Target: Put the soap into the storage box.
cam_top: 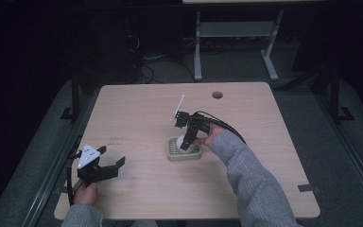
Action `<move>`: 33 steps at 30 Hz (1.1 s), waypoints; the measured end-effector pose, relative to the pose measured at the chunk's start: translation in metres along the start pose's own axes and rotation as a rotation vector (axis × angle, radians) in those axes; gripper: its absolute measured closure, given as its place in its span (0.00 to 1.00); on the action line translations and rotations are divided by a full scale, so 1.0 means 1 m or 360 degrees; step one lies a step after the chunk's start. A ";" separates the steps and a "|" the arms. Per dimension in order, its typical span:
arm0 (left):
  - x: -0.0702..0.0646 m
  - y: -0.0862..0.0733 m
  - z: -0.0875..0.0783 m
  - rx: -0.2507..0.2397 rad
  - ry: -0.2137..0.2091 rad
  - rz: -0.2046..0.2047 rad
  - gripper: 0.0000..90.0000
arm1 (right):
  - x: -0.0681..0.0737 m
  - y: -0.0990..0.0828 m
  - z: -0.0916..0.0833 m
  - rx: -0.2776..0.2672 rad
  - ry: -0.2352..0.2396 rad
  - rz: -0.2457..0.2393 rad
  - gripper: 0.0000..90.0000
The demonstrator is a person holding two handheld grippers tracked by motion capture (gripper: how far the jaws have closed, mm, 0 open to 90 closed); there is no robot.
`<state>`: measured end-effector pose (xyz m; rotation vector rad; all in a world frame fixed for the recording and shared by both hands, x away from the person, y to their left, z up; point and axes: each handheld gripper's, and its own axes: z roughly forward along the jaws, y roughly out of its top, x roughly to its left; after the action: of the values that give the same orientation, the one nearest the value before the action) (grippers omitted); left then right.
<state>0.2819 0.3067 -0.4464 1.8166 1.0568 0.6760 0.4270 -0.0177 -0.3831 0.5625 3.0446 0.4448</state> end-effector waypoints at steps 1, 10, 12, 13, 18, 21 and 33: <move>0.000 0.000 0.000 0.0000 0.0000 0.0000 0.14 | 0.000 -0.001 -0.001 -0.0001 0.0001 0.0001 0.21; 0.000 0.000 0.000 -0.0001 0.0001 0.0002 0.14 | 0.000 -0.008 -0.008 -0.0031 -0.0014 0.0013 0.22; 0.000 0.000 0.000 0.0004 0.0001 0.0007 0.14 | 0.000 -0.009 -0.010 -0.0032 -0.0018 0.0015 0.22; 0.000 0.000 0.000 0.0003 0.0001 0.0006 0.14 | 0.000 -0.010 -0.010 -0.0033 -0.0020 0.0021 0.22; 0.000 0.000 0.000 0.0005 0.0000 0.0006 0.14 | 0.000 -0.017 -0.014 -0.0040 -0.0025 0.0035 0.23; 0.000 0.000 0.000 0.0005 0.0000 0.0008 0.14 | -0.001 -0.019 -0.015 -0.0052 -0.0024 0.0040 0.23; 0.000 0.000 0.000 0.0008 0.0001 0.0009 0.14 | 0.001 -0.026 -0.020 -0.0061 -0.0036 0.0052 0.23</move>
<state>0.2819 0.3066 -0.4464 1.8243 1.0553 0.6777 0.4159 -0.0467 -0.3710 0.6121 3.0025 0.4930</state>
